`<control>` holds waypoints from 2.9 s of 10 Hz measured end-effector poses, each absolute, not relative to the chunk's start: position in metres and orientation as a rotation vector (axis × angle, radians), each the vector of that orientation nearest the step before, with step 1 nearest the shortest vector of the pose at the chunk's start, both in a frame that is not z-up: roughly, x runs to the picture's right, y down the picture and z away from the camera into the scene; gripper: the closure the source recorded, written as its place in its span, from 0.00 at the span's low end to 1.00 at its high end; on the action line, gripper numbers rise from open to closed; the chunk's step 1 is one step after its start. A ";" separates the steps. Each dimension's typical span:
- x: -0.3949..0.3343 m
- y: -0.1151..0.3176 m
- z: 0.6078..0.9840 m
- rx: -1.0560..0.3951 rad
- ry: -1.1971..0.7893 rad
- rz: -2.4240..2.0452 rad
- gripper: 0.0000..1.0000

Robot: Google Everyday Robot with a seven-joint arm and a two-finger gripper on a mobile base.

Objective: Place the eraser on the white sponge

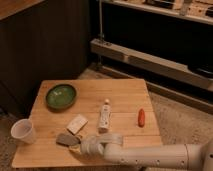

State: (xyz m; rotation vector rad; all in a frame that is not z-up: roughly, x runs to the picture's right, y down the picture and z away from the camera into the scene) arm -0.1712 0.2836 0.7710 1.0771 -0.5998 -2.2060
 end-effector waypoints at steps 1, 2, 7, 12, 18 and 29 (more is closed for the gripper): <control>-0.176 0.277 0.763 1.136 -0.591 -2.192 1.00; -0.187 0.261 0.742 1.241 -0.580 -2.172 1.00; -0.214 0.187 0.656 1.506 -0.513 -2.121 1.00; -0.202 0.113 0.605 1.507 -0.421 -2.115 1.00; -0.102 0.111 0.678 1.211 -0.347 -2.102 1.00; -0.097 0.131 0.748 1.088 -0.391 -2.073 1.00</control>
